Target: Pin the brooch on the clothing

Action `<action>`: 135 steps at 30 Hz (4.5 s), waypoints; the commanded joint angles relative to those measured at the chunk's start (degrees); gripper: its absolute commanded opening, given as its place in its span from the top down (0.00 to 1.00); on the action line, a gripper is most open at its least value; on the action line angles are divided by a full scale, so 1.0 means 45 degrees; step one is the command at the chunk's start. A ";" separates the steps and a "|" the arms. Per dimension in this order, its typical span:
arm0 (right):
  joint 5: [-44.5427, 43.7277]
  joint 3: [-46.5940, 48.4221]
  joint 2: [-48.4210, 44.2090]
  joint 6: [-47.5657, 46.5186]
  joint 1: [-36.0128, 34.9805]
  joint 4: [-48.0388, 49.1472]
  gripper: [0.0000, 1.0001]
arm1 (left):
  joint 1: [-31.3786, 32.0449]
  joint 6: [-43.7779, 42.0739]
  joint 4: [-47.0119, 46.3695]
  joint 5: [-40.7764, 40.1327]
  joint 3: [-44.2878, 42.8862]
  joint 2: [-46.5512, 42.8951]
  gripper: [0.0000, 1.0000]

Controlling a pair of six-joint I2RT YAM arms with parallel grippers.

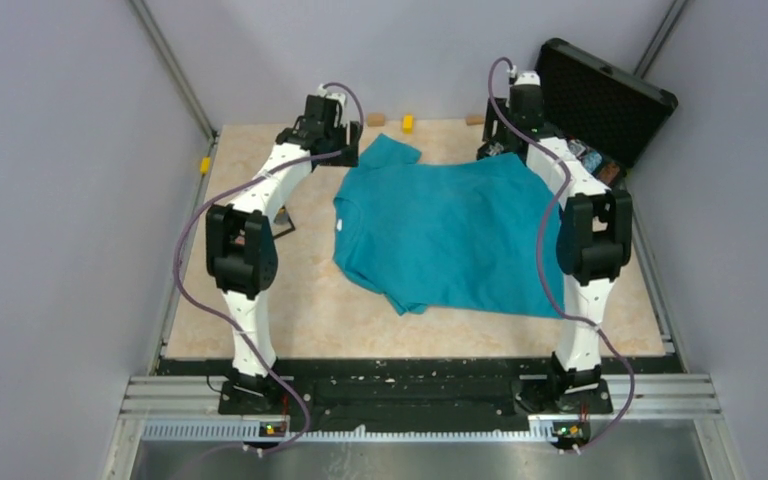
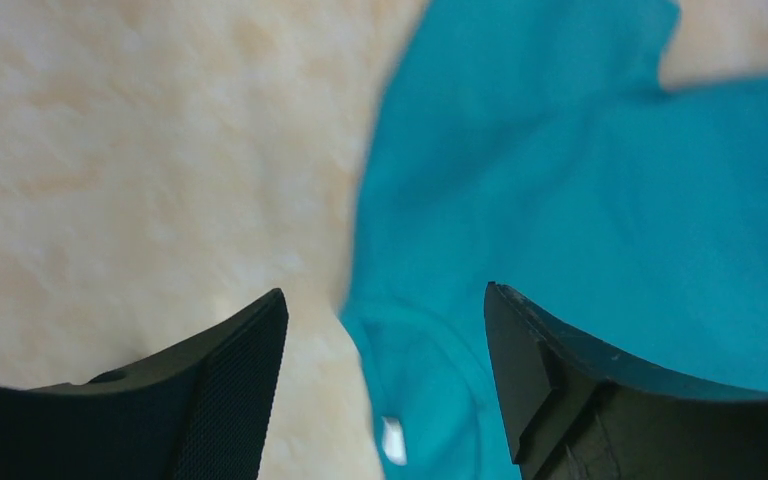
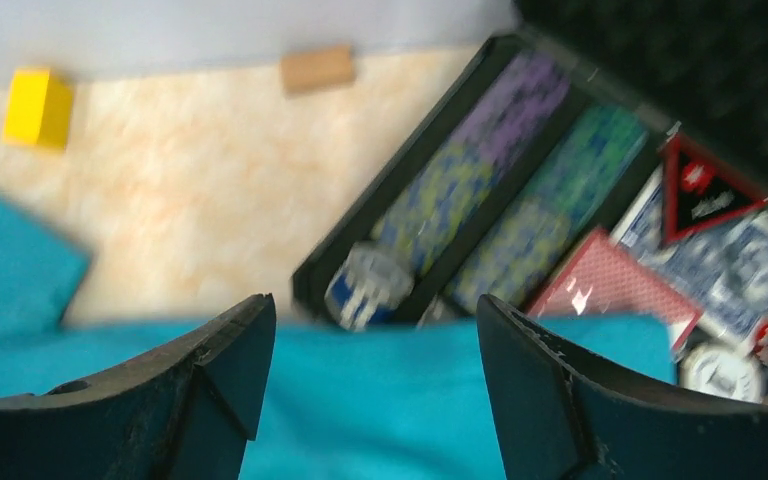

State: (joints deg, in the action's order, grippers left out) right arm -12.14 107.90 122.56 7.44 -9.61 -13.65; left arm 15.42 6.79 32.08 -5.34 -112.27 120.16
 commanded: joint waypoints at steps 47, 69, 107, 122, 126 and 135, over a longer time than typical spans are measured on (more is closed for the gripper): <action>-0.0108 -1.1049 -0.5950 0.2629 -1.2395 0.0199 0.74 | -0.0165 0.1205 0.0075 -0.0634 1.1064 -1.1226 0.31; -0.1357 -1.0274 -0.4203 0.3836 -1.2412 -0.1392 0.96 | -0.0179 0.1364 -0.0043 -0.0155 1.1150 -1.1913 0.31; 0.2217 -1.0421 -0.8338 0.3876 -1.2586 -0.1159 0.36 | 0.0358 0.6601 -0.3925 0.4288 1.5736 -1.3174 0.32; 0.2229 -1.4048 -0.8541 0.3617 -0.6115 0.2090 0.28 | 0.1625 0.7002 -0.6665 0.2630 1.5316 -0.8733 0.34; 0.2462 -1.4386 -0.8012 0.3600 -0.5720 0.2561 0.28 | 0.1472 0.6799 -0.6602 0.2544 1.4952 -0.7335 0.38; 0.3439 -1.4941 -0.6867 0.4906 -0.4745 0.3749 0.29 | 0.1002 0.6399 -0.6978 0.2242 1.4347 -0.5185 0.39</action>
State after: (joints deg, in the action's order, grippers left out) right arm 0.38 42.59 89.36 26.46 -33.43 -0.56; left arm 20.95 37.34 1.19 6.92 -46.13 92.68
